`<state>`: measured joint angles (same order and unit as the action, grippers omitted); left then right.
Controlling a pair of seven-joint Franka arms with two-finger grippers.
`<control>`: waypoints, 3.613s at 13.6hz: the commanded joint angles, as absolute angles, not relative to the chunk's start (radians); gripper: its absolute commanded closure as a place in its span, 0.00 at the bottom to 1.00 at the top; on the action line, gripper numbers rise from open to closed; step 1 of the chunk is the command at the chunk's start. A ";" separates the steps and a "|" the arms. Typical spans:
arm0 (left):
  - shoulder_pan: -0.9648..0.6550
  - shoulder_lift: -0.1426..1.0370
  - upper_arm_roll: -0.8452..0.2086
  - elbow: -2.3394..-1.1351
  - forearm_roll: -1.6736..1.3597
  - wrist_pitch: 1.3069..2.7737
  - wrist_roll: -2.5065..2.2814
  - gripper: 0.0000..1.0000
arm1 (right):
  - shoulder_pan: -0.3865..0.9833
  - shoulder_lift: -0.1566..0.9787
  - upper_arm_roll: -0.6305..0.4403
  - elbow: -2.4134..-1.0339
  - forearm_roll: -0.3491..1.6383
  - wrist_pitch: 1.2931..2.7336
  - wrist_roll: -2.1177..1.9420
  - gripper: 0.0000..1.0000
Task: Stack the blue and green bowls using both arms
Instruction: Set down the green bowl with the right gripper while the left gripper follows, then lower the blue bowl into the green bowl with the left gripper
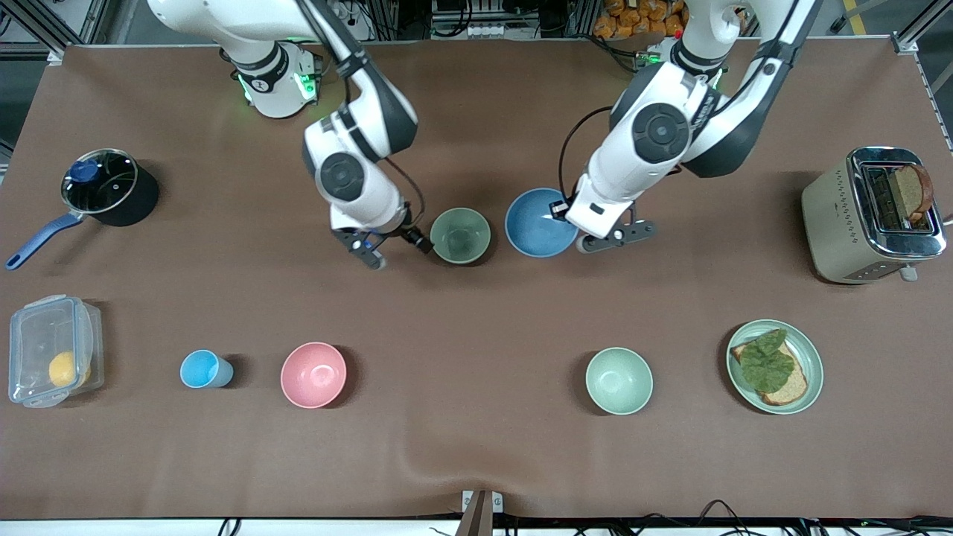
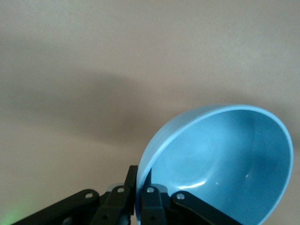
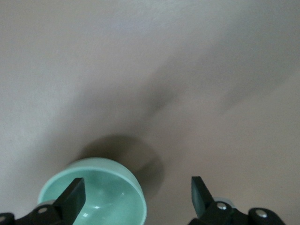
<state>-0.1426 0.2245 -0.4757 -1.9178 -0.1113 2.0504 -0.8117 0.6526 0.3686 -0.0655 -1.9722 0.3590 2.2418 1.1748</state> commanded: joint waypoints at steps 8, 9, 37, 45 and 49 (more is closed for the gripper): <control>-0.208 0.328 -0.546 -1.902 -0.172 2.216 -0.830 1.00 | 0.549 0.477 -0.055 -2.006 0.819 2.296 1.184 0.00; -0.231 0.348 -0.546 -1.902 -0.141 2.226 -0.822 1.00 | 0.545 0.485 -0.055 -2.016 0.845 2.301 1.183 0.00; -0.360 0.718 -0.535 -1.669 0.038 2.278 -0.845 0.16 | 0.600 0.543 -0.051 -2.020 1.137 2.425 1.098 0.00; -0.341 0.658 -0.531 -1.666 0.087 2.241 -0.850 0.00 | 0.597 0.538 -0.054 -2.019 1.123 2.421 1.075 0.00; -0.282 0.557 -0.531 -1.666 0.086 2.163 -0.851 0.00 | 0.586 0.525 -0.057 -2.034 1.086 2.418 0.959 0.00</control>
